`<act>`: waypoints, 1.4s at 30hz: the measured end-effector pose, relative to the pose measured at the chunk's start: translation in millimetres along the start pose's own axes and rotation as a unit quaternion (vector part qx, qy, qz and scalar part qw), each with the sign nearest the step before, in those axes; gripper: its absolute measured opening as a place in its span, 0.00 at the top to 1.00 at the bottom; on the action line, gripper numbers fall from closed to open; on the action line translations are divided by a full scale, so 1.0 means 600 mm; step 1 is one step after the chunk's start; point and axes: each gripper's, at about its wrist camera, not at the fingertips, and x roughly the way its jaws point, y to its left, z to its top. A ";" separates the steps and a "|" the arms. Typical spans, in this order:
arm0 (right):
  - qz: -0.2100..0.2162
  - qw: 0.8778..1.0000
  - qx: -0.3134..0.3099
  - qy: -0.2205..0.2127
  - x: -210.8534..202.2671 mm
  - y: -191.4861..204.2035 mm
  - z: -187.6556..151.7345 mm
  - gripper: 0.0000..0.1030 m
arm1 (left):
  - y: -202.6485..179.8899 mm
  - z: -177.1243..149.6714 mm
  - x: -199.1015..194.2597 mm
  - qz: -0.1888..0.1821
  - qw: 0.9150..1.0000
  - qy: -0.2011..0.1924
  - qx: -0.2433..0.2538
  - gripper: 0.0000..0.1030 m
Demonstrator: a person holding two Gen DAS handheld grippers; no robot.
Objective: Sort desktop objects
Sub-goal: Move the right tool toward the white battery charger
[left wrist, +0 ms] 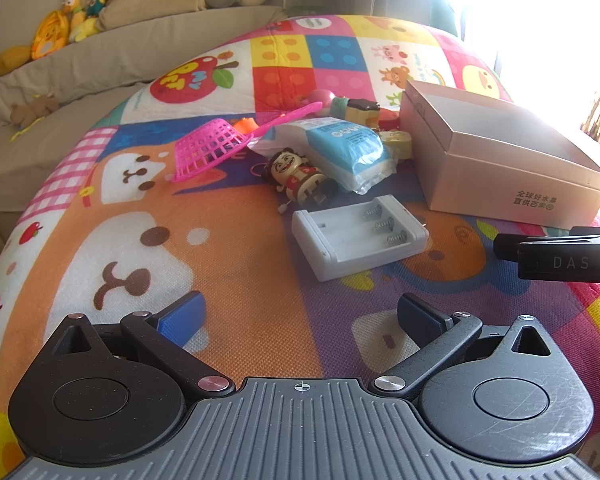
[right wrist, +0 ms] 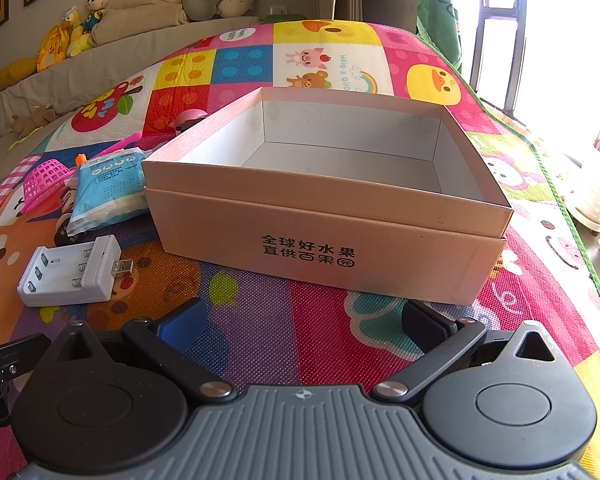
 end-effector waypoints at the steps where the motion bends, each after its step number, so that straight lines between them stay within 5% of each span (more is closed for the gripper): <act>1: 0.000 1.000 0.000 0.000 0.000 0.000 0.000 0.00 | 0.000 0.000 0.000 0.000 1.000 0.000 0.000 0.00; 20: 0.001 1.000 0.001 0.001 -0.006 0.000 -0.004 0.00 | 0.000 0.003 0.006 0.001 1.000 0.008 0.005 0.00; 29: -0.016 0.999 0.016 0.047 -0.042 0.006 -0.020 0.00 | 0.010 0.007 -0.002 -0.031 0.998 0.040 0.034 0.00; 32: -0.019 0.998 0.016 0.055 -0.049 0.009 -0.023 0.00 | 0.036 0.014 -0.014 -0.048 0.998 0.036 -0.002 0.00; 37: -0.010 0.998 0.013 0.066 -0.048 0.009 -0.016 0.00 | 0.085 0.042 -0.035 0.014 0.999 -0.003 -0.037 0.00; 39: 0.031 0.997 -0.004 0.073 -0.052 0.019 -0.009 0.00 | 0.107 0.051 -0.042 0.036 0.998 -0.013 -0.041 0.00; 42: 0.075 0.997 -0.017 0.018 -0.081 0.053 -0.002 0.00 | 0.135 0.054 -0.051 0.051 0.997 -0.021 -0.058 0.00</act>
